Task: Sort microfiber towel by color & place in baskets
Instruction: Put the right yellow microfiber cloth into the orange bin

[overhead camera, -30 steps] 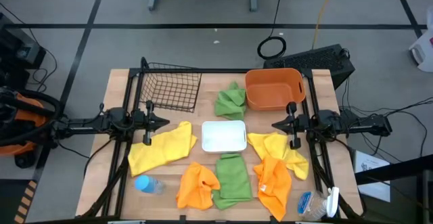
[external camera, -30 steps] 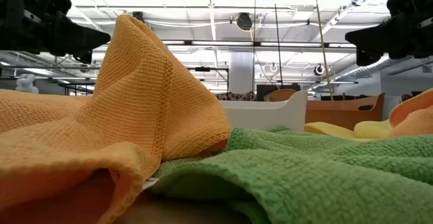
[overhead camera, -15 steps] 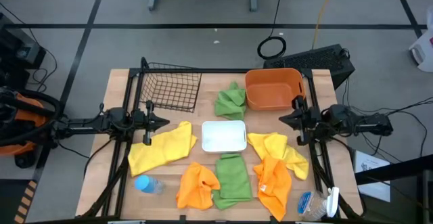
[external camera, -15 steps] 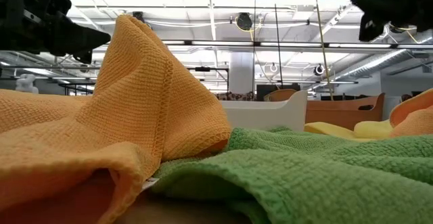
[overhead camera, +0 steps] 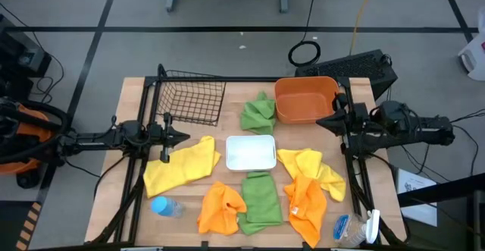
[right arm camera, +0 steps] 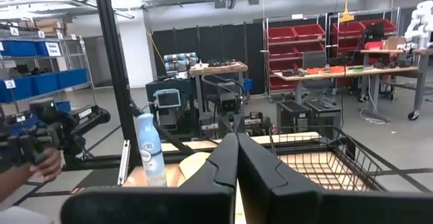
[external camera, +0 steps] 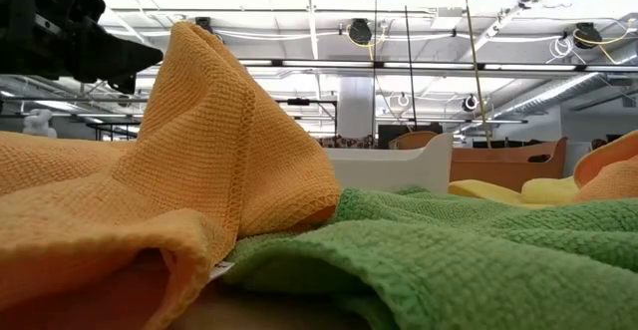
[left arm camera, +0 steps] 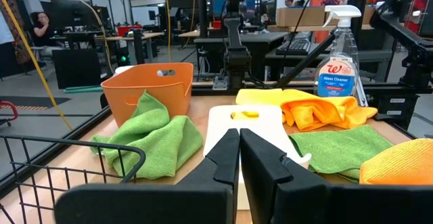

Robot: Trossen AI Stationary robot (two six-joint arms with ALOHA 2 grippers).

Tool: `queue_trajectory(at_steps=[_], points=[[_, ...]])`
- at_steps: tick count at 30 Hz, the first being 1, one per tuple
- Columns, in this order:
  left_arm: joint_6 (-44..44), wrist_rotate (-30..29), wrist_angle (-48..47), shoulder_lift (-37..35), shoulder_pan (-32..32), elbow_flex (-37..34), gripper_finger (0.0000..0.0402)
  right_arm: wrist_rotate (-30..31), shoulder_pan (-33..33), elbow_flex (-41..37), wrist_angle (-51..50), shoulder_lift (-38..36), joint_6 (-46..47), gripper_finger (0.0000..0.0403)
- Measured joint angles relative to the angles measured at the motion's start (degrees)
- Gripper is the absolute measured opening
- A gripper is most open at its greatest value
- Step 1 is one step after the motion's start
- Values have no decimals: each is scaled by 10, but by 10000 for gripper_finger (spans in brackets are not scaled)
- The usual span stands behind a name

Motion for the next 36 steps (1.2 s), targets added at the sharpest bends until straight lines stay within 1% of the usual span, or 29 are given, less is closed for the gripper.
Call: queue_trajectory(at_steps=[4, 9, 14, 17, 21, 24, 26, 29, 32, 36], points=[[0, 0, 0, 0, 0, 0, 22, 0, 0, 74, -22, 61, 0, 0], [0, 0, 0, 0, 0, 0, 22, 0, 0, 164, -84, 134, 0, 0], [0, 0, 0, 0, 0, 0, 22, -2, 0, 211, -126, 191, 0, 0], [0, -8, 1, 0, 0, 0, 22, -2, 0, 215, -139, 213, 7, 0], [0, -21, 2, 0, 0, 0, 22, -3, 0, 215, -182, 240, 10, 0], [-1, -22, 2, 0, 0, 0, 22, -3, 1, 215, -211, 260, 25, 0], [-18, -17, 1, 0, 0, 0, 22, -3, 5, 215, -232, 274, 35, 0], [-28, -11, 1, 1, 0, 0, 22, -3, 15, 214, -270, 295, 31, 0], [-30, -11, 0, 3, 0, 0, 22, -3, 25, 197, -269, 308, 37, 0], [-31, -10, -1, 3, 0, 0, 22, 6, 44, 167, -258, 322, 67, 0]])
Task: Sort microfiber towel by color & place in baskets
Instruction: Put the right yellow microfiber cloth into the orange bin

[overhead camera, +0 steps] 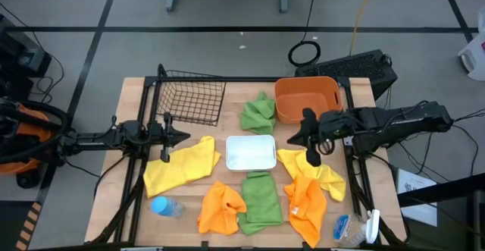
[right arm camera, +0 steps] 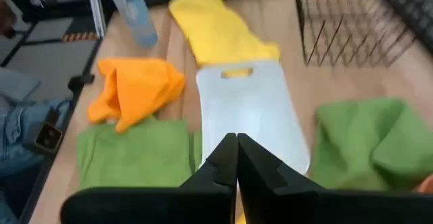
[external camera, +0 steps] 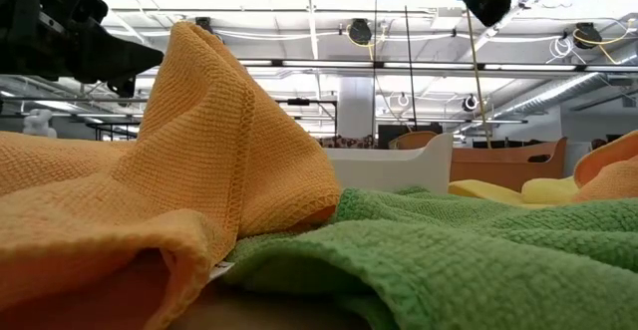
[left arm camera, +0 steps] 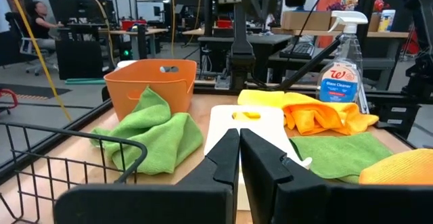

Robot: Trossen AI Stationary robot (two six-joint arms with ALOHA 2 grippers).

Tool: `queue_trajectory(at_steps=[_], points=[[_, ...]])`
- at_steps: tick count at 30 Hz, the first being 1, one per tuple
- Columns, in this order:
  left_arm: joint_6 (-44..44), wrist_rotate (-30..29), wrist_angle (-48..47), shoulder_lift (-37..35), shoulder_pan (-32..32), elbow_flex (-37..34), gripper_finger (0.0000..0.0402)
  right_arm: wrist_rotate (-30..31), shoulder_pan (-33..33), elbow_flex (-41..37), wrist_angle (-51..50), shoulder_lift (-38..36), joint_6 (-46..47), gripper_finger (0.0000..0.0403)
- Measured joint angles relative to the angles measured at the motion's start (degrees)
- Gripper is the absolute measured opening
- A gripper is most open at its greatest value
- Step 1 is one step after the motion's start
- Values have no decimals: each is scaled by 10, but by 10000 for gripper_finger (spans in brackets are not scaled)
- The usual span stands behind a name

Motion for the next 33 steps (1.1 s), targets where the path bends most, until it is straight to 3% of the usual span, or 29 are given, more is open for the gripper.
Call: queue_trajectory(at_steps=[5, 11, 21, 27, 33], points=[[-1, -2, -1, 0, 0, 0, 22, 38, 25, -28, -45, 10, 60, 0], [-1, -6, -1, 0, 0, 0, 22, 43, 55, -34, -116, 12, 188, 0], [-16, -11, -2, 3, 0, 0, 22, 73, 116, -34, -171, 35, 295, 7], [-16, -12, -2, 19, 0, 0, 22, 82, 137, -34, -214, 83, 337, 65], [-16, -12, -3, 43, 0, 0, 22, 82, 139, -34, -230, 147, 374, 166]])
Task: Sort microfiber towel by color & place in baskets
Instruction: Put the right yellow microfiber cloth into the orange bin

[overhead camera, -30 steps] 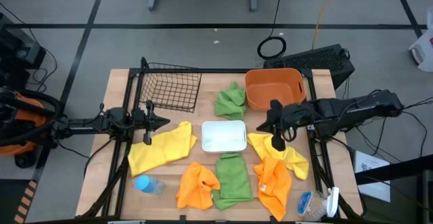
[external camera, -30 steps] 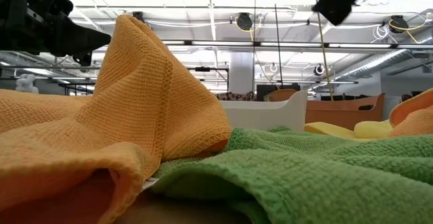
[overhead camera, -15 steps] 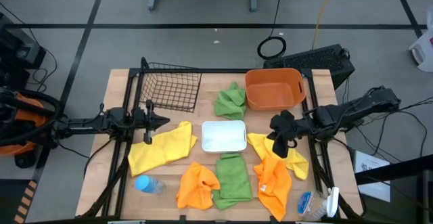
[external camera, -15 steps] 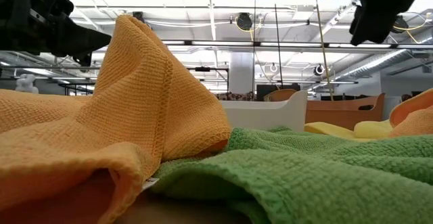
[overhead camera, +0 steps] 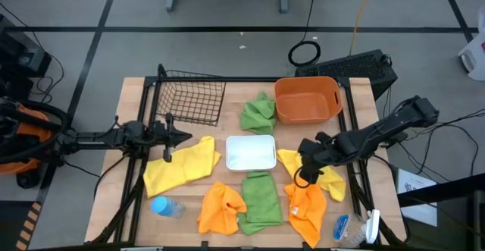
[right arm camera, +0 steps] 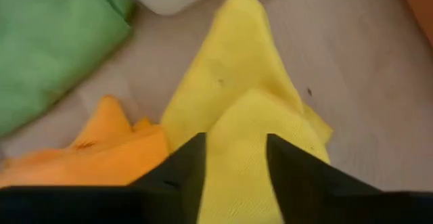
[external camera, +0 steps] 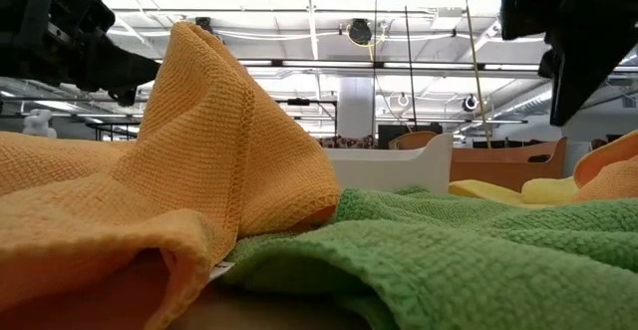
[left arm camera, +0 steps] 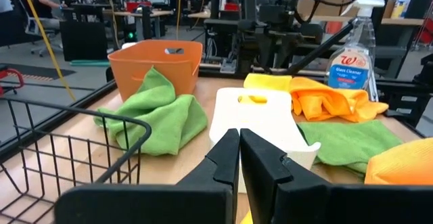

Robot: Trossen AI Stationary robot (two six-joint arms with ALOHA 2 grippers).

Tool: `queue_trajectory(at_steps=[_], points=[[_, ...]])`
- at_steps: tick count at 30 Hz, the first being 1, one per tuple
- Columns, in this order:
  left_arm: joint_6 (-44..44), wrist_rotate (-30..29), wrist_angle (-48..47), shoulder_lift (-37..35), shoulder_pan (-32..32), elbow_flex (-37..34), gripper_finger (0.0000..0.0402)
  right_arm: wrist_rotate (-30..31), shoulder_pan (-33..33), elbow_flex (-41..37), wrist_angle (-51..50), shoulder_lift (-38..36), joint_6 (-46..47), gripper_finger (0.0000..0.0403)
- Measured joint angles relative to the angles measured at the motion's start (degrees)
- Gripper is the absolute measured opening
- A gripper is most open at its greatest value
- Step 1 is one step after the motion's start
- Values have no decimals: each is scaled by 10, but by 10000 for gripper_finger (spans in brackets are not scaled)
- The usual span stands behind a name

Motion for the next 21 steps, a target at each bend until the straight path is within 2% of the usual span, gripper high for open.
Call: queue_trajectory(at_steps=[5, 10, 17, 21], points=[[-2, -1, 0, 18, 0, 0, 22, 1, -9, 0, -38, 50, 91, 251], [-10, -1, 0, 34, 0, 0, 22, 0, -9, 0, -51, 94, 132, 303], [-14, 6, 0, 51, 0, 0, 22, 5, -9, -8, -34, 151, 188, 319], [-14, 7, 0, 55, 0, 0, 22, -8, -19, -55, 61, 177, 206, 308]])
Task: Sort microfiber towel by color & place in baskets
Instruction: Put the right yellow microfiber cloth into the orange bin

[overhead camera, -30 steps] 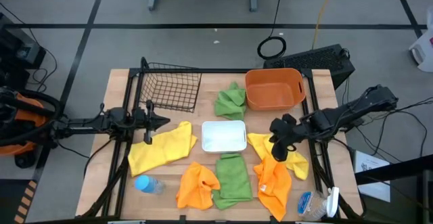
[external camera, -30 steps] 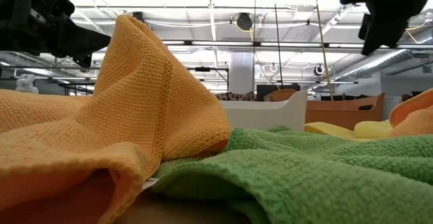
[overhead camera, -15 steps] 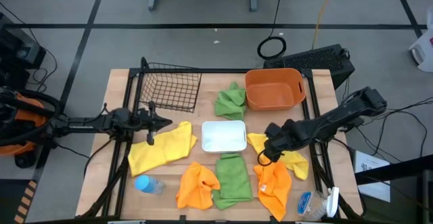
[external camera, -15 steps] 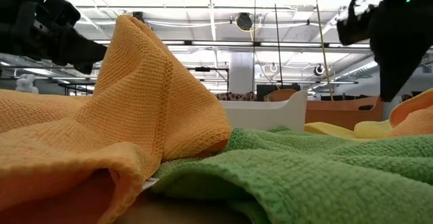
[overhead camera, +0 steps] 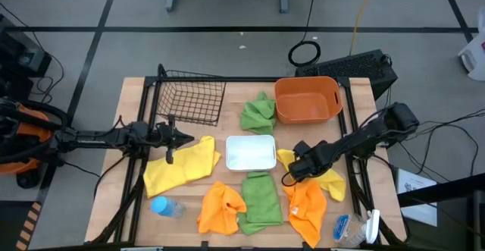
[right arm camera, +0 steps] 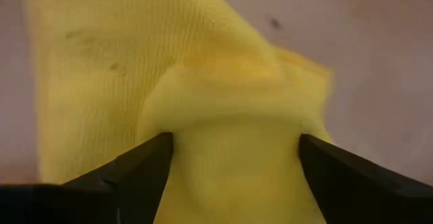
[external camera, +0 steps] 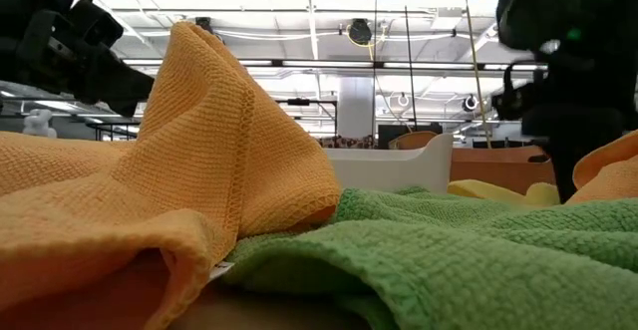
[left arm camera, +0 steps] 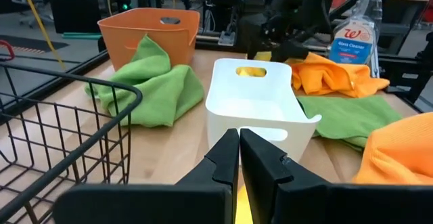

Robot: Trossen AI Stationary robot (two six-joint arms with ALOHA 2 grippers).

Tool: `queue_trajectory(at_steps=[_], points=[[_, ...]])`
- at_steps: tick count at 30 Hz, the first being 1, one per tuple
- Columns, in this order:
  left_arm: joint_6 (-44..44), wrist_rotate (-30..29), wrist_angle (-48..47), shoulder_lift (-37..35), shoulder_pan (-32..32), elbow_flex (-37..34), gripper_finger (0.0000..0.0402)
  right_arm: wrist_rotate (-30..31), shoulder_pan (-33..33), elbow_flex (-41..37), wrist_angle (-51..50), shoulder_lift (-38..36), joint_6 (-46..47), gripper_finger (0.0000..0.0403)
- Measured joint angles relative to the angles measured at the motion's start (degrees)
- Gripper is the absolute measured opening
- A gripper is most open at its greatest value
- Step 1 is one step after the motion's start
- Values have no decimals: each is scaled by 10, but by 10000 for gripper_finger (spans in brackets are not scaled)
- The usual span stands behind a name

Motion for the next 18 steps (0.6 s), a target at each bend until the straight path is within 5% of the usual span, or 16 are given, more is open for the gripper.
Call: queue_trajectory(at_steps=[5, 15, 18], points=[[0, 1, 0, 2, 0, 0, 22, 0, -3, -36, 95, 15, 23, 255], [0, 2, 0, 5, 0, 0, 22, 43, 0, -43, 90, -6, 50, 38], [0, 3, 0, 5, 0, 0, 22, 43, 1, -45, 93, -20, 43, 13]])
